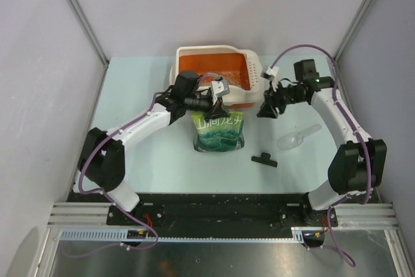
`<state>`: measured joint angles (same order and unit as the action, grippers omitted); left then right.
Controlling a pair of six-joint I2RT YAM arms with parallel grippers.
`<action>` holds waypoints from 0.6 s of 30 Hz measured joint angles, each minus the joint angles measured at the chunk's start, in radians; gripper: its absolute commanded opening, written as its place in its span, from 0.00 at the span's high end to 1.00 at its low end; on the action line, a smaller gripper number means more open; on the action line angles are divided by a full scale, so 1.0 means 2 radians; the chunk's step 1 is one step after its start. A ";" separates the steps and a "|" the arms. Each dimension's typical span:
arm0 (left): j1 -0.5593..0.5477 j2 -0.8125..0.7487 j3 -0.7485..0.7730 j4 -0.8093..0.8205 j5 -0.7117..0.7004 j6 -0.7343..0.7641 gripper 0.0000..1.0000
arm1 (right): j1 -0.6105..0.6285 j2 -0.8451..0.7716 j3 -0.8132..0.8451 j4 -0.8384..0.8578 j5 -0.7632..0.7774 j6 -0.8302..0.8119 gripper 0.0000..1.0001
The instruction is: Fill the litter box with clean litter
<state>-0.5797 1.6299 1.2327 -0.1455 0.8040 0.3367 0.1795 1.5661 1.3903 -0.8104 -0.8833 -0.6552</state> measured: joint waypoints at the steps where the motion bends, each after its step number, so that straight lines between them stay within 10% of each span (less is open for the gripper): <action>1: 0.000 0.001 0.000 0.001 0.000 -0.002 1.00 | -0.013 -0.005 0.000 -0.025 0.004 -0.019 0.49; 18: -0.001 0.010 0.006 0.005 0.001 -0.018 1.00 | -0.026 0.025 -0.168 -0.117 0.153 -0.135 0.55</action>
<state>-0.5816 1.6493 1.2438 -0.1364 0.8062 0.3016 0.1280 1.6169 1.0550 -1.0447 -0.5774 -0.9249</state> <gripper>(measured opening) 0.012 0.464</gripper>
